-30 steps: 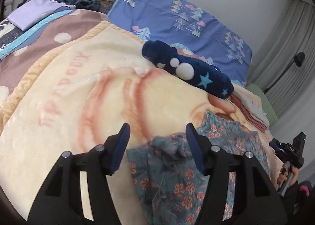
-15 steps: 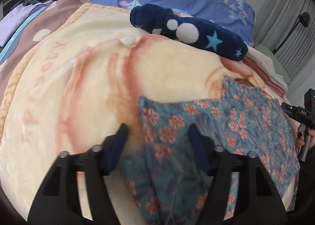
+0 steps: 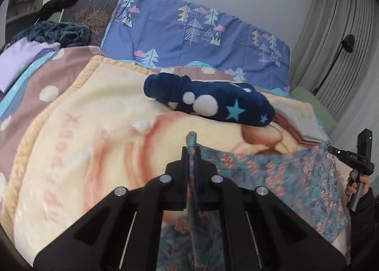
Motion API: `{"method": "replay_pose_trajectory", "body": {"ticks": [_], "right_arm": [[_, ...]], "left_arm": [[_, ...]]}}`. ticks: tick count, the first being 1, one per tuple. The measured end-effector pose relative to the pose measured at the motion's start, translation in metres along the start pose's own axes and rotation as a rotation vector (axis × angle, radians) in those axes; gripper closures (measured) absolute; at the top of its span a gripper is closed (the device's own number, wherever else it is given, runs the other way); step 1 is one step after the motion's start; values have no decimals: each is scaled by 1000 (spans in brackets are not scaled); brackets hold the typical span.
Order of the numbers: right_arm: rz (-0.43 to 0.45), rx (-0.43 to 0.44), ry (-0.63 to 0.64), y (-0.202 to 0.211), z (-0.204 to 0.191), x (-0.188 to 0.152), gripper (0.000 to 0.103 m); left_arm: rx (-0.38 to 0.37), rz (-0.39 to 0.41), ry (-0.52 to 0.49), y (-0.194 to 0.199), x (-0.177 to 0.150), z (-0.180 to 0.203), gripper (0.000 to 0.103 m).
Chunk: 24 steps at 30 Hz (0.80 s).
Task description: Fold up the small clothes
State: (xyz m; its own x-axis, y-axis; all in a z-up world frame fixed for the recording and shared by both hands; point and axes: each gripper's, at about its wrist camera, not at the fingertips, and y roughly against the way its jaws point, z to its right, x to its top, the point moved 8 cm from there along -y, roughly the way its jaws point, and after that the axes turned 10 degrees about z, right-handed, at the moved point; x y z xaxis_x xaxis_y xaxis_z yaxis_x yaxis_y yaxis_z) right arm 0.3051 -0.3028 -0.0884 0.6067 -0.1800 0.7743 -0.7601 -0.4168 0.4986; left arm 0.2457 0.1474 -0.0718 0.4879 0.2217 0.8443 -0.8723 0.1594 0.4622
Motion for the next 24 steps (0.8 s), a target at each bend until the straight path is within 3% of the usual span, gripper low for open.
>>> {"method": "replay_pose_trajectory", "body": {"ticks": [2,5,7,12,16,21,24], "right_arm": [[-36,-33,-37,-16,15,-6,97],[-104,-79,-107,-36,42,-28,87],[-113,-52,-171,-36,54,-41,85],[-76,-7,-197,-15,60,-38,82],[-87,12,-169,-8,61,-43,82],[-87,63,-209,-9,64,-47,80],[-94,89,-195,-2,64,-50,79]], "left_arm": [[42,-45,-21,-23,-9,-6,98],[107,-182,-6,-54,-49,-23,95],[141,-222,-28,-57,-72,-30,88],[176,-148,-122,-17,-67,-9,74],[-39,-125,-259,33,-73,93,71],[-365,-194,-481,71,-143,261,57],[-488,-248,-612,80,-196,341,50]]}}
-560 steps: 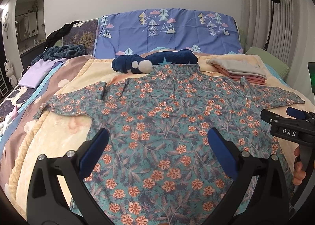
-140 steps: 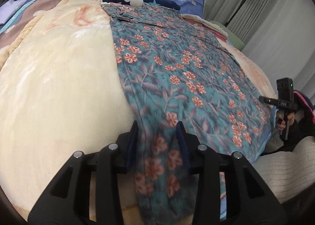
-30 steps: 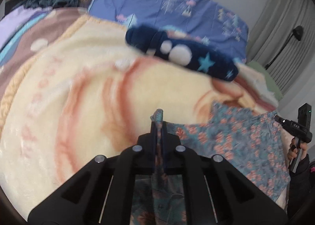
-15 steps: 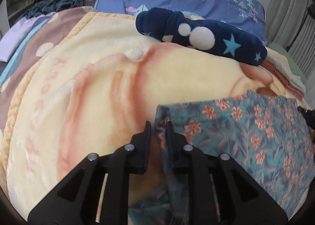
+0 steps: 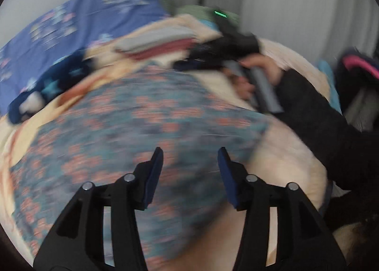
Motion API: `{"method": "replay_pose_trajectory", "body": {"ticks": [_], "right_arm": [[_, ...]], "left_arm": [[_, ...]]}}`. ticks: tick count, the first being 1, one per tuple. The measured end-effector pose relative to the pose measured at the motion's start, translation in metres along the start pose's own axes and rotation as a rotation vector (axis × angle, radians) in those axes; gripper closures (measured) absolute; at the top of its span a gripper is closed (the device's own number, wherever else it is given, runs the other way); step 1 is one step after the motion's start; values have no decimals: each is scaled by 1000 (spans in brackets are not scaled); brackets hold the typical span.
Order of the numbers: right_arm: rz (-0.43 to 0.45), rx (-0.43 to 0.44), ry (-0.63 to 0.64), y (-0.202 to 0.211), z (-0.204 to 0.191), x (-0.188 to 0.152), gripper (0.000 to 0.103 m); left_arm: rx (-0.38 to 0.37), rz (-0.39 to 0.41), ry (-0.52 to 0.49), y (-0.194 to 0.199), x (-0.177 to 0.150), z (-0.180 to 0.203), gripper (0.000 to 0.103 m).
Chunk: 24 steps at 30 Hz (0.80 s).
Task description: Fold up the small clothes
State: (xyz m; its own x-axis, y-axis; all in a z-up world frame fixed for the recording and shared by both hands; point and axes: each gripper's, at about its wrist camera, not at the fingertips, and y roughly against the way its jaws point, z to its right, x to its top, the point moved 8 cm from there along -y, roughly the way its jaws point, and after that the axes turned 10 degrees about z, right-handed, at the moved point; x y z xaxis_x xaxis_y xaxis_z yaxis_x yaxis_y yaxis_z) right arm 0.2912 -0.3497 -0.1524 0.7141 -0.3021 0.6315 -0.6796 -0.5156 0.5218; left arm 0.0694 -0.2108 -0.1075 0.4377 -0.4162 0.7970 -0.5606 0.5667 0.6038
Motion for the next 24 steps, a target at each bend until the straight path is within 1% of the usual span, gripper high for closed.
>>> {"method": "replay_pose_trajectory", "body": {"ticks": [2,3,5,7,9,10,13,15,16,17,20,22,24], "right_arm": [[-16,-5,15,6,2,-2,79],[-23,-4,22,8,2,-3,79],[-39,7,31,15,3,-5,79],[-59,12,36,18,3,-9,79],[-84,22,37,18,2,-12,75],[-93,27,34,17,2,-13,74],[-102,38,44,17,-1,-14,69],[-106,51,44,20,-3,-16,66],[-109,53,44,20,-4,-17,65],[-116,56,44,22,-5,-18,65],[-142,65,47,25,-8,-22,65],[-162,73,49,25,-11,-23,63],[-180,82,51,24,-13,-26,58]], "left_arm": [[-34,-29,-80,-22,0,39,43],[-35,-40,-108,-29,-1,50,43],[-1,-57,-177,-43,-1,66,43],[65,-74,-226,-57,-1,70,43],[90,-90,-215,-66,2,68,44],[95,-96,-201,-67,0,67,49],[126,-106,-197,-73,4,66,52],[144,-97,-212,-74,6,69,62],[140,-93,-210,-74,9,71,81],[144,-90,-204,-74,12,72,90],[140,-65,-153,-63,18,69,93],[129,-64,-121,-59,20,66,94],[125,-63,-113,-61,21,65,94]]}}
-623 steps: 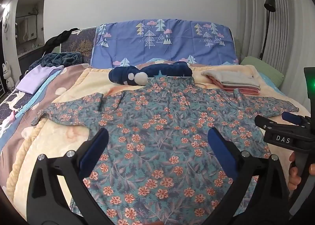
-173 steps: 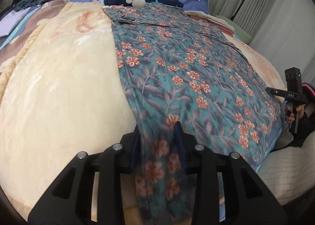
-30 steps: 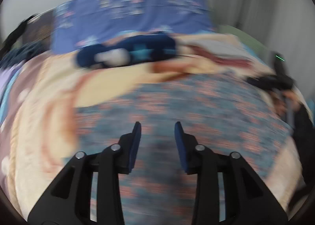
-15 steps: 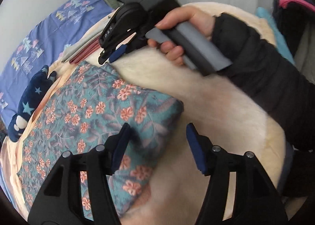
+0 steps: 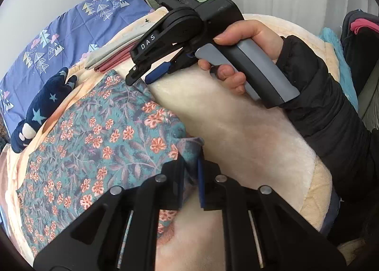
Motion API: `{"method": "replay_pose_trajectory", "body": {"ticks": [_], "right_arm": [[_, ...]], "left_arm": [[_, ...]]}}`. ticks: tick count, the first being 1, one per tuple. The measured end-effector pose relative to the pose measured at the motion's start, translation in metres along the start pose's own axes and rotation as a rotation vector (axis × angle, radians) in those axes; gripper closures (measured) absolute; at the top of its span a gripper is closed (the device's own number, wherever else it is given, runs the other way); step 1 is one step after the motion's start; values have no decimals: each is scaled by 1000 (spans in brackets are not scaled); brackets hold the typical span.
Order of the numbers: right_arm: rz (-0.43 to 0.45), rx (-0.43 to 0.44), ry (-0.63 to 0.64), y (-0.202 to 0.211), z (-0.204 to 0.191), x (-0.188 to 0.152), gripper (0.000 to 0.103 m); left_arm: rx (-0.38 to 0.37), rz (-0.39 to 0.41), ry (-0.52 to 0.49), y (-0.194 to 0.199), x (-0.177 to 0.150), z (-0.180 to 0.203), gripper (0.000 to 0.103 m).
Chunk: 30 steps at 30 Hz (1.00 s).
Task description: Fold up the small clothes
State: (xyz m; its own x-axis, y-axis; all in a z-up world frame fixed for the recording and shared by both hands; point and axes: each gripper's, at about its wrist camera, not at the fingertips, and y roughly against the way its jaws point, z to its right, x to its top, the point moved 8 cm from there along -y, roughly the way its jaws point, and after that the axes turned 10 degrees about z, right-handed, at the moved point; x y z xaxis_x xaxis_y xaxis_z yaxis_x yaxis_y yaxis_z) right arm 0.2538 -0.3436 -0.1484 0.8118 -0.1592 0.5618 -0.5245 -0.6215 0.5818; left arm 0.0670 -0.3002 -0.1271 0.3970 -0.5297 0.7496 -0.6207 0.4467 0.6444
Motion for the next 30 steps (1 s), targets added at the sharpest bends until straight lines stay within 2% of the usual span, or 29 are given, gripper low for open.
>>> {"method": "replay_pose_trajectory", "body": {"ticks": [4,6,7,8,9,11,14,15,19,20,21,22,23,24,27,28,29,30], "right_arm": [[-10,22,-18,-4,-2,0,54],[4,75,-73,-8,-4,3,55],[13,91,-101,-10,-2,5,60],[28,96,-140,-16,0,7,91],[30,79,-155,-20,3,8,100],[73,59,-179,-18,5,13,100],[195,57,-125,4,-4,30,102],[206,40,-112,5,-2,33,102],[118,10,-221,-10,25,21,102],[123,10,-235,-5,27,21,97],[127,1,-226,1,26,22,78],[137,-4,-210,7,23,23,69],[139,7,-182,13,17,22,55],[114,24,-148,14,9,18,49],[-34,50,-24,-8,-14,-4,47],[-50,10,6,-17,-16,-10,50],[-24,-100,35,-27,-12,-10,73],[-3,-128,23,-29,-11,-7,98]], "left_arm": [[-12,-17,2,-12,-5,3,94],[-23,-20,9,-16,-8,4,94],[-29,-20,14,-18,-7,3,93],[-37,-18,20,-19,-7,2,94],[-40,-14,22,-18,-8,3,94],[-60,2,20,-16,-8,6,94],[-72,-3,6,-19,-13,9,94],[-73,-11,1,-23,-16,9,94],[-89,-14,29,-28,-21,8,94],[-91,-10,30,-27,-20,8,94],[-93,-8,32,-26,-21,8,94],[-96,-5,36,-25,-21,8,94],[-100,-1,42,-24,-21,8,94],[-105,3,47,-24,-21,8,94],[-125,8,65,-23,-21,7,94],[-129,8,69,-24,-21,8,94],[-132,11,73,-24,-21,6,94],[-138,15,77,-24,-20,4,94]]}}
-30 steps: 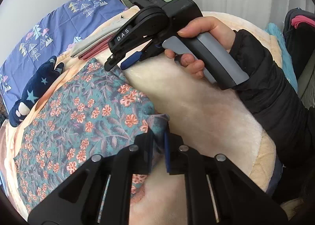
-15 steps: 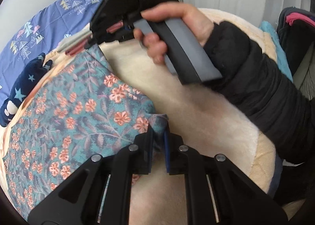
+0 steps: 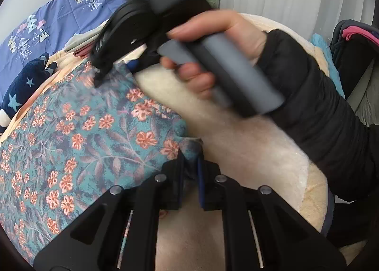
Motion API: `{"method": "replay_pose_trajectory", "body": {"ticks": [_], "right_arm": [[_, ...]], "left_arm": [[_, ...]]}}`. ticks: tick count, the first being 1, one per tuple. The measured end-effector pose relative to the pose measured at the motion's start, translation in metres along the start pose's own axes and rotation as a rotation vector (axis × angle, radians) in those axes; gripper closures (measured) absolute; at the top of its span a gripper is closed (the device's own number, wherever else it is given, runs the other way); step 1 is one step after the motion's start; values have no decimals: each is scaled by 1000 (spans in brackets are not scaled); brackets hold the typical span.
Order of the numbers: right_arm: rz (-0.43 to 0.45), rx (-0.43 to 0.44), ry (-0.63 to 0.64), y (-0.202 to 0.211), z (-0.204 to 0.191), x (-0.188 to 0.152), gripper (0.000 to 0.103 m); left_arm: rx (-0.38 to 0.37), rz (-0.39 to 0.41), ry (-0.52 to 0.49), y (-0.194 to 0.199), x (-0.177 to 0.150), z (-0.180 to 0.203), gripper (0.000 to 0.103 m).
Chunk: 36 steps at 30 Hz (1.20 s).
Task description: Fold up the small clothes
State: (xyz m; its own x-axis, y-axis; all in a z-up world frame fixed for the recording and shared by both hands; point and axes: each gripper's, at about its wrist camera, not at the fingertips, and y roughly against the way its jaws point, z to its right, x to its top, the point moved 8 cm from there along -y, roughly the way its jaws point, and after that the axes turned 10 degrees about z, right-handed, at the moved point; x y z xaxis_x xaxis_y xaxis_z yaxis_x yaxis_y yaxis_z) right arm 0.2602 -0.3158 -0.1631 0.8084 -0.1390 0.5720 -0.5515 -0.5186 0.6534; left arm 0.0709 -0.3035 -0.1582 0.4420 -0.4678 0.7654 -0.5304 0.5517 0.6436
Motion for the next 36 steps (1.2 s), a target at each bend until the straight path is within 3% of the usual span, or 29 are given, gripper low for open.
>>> {"method": "replay_pose_trajectory", "body": {"ticks": [2,4,7,10,14,18,20,23,25,26,28,29,31,33,34,36], "right_arm": [[73,49,-98,13,-2,12,99],[116,60,-48,22,-9,18,99],[71,-8,-48,-2,8,8,99],[80,59,-119,-9,25,12,100],[146,45,-116,6,29,16,97],[253,-82,-68,45,21,18,92],[302,-7,-25,77,-1,11,92],[294,80,96,106,-47,-19,91],[231,136,184,111,-72,-55,84],[193,146,210,106,-79,-69,75],[78,35,300,84,-76,-104,72],[25,-105,372,69,-64,-119,76],[47,-184,436,68,-66,-125,76],[53,-318,466,84,-84,-119,71],[81,-329,493,91,-94,-115,70],[146,-259,590,102,-133,-114,59]], "left_arm": [[-9,22,3,3,2,0,94],[-22,27,6,1,2,0,94],[-46,3,18,-6,-3,-1,93],[-101,2,74,-7,-4,-5,92],[-122,21,68,1,-3,-1,78],[-125,61,66,27,-6,8,70],[-104,73,84,41,-11,-1,69],[-39,91,131,67,-22,-25,69],[8,109,184,87,-31,-43,69],[41,124,222,101,-38,-56,69],[127,148,291,128,-54,-86,69],[190,160,332,145,-67,-104,69],[304,176,407,178,-92,-137,69],[445,188,493,218,-126,-171,66],[505,195,538,238,-143,-187,66],[584,212,619,267,-172,-211,66]]}}
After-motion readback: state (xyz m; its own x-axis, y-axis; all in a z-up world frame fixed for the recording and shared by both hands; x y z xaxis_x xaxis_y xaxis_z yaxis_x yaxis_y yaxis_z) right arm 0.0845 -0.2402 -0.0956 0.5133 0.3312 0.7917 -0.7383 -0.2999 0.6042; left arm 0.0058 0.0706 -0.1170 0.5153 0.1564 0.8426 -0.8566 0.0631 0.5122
